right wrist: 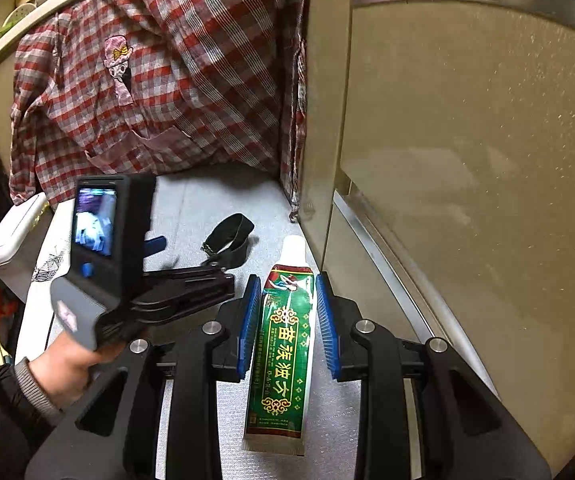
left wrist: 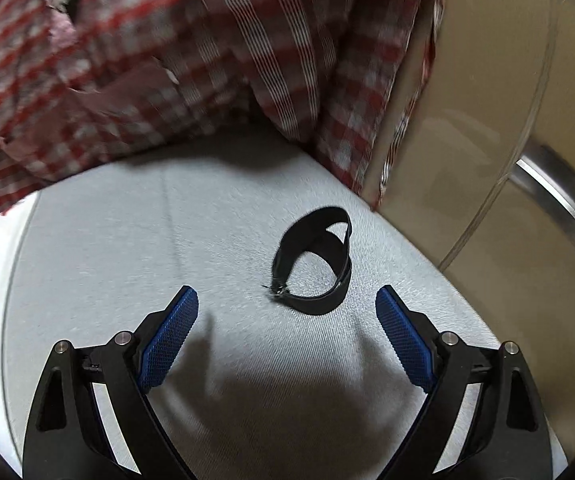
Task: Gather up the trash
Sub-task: 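Grasp the black strap with the left gripper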
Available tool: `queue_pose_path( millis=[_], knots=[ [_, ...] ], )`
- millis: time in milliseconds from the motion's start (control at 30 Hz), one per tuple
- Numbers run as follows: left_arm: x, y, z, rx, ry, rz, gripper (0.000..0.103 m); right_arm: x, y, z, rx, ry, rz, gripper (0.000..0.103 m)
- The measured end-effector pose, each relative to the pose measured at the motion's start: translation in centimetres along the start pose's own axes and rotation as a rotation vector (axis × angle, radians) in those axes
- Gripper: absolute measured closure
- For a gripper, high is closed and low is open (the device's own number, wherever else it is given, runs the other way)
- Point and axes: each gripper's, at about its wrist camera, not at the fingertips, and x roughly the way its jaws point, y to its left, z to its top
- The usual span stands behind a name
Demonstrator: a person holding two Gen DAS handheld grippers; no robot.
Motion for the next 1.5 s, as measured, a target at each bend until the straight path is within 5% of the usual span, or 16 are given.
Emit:
queue_pose_path(
  millis=[133,233,300,333,633,1033,1233,1500],
  knots=[
    [1.6,-0.1,0.3,-0.002,0.035,-0.039,0.025,0.4,0.2,-0.1,-0.009,0.003,-0.006,0.074],
    [2.3,-0.3,0.7,0.006,0.046,-0.059,0.045,0.8,0.0,-0.1,-0.006,0.011,-0.016,0.074],
    [2.8,-0.4,0.9,0.02,0.069,-0.08,0.091,1.1,0.0,-0.2,-0.005,0.018,-0.024,0.074],
    [2.9,-0.4,1.0,0.023,0.072,-0.076,0.095,1.1,0.0,-0.2,-0.007,0.019,-0.029,0.074],
    [-1.8,1.2,0.8,-0.021,0.023,-0.075,0.097,1.4,-0.3,-0.2,-0.006,0.023,-0.042,0.074],
    [-14.5,4.0,-3.7,-0.036,-0.015,0.063,0.097,0.4,1.0,-0.4,-0.021,0.01,-0.037,0.074],
    [-20.8,5.7,-6.0,-0.076,-0.024,0.148,0.097,-1.8,4.0,-0.9,-0.062,-0.009,0.029,0.074],
    [-30.4,8.6,-9.6,-0.116,-0.065,0.289,0.097,-7.4,11.7,-2.5,-0.123,-0.021,0.226,0.074]
  ],
)
